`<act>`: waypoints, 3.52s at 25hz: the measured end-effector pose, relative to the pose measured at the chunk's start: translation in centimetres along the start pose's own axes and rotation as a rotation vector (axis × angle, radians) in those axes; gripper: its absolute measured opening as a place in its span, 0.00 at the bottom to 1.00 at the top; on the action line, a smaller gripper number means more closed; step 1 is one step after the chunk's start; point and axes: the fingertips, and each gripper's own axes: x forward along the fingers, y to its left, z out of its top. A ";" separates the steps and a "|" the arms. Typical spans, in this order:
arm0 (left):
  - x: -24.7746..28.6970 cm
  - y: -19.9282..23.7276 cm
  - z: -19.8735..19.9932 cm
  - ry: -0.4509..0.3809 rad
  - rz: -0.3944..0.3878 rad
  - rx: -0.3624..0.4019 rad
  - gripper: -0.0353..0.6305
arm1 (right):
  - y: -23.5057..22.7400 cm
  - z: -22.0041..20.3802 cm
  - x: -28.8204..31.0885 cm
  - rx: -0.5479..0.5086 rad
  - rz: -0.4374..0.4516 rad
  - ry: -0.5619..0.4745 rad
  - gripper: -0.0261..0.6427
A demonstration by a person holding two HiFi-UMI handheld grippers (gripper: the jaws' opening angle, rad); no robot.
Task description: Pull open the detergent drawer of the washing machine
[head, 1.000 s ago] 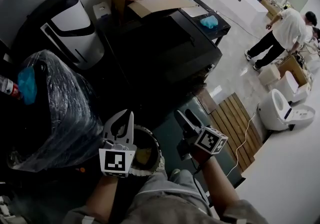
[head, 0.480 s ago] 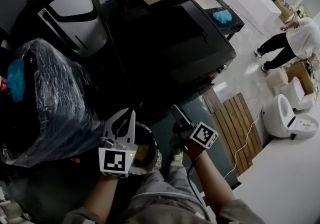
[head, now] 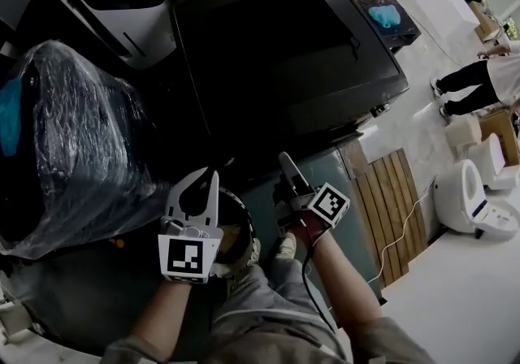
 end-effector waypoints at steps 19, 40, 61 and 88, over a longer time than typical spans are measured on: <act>0.1 -0.6 -3.5 0.066 0.088 -0.039 0.09 | -1.3 0.7 3.6 0.094 0.147 0.000 0.65; -2.6 -2.4 -4.5 0.104 0.059 -0.044 0.09 | -1.8 -0.8 -3.1 0.113 0.144 -0.006 0.65; -4.6 -3.9 -4.9 0.121 0.008 -0.017 0.09 | -2.4 -2.5 -8.9 0.115 0.130 -0.003 0.65; -7.5 -3.8 0.6 0.083 -0.009 -0.001 0.09 | 3.8 0.6 -14.9 -0.310 -0.113 0.056 0.63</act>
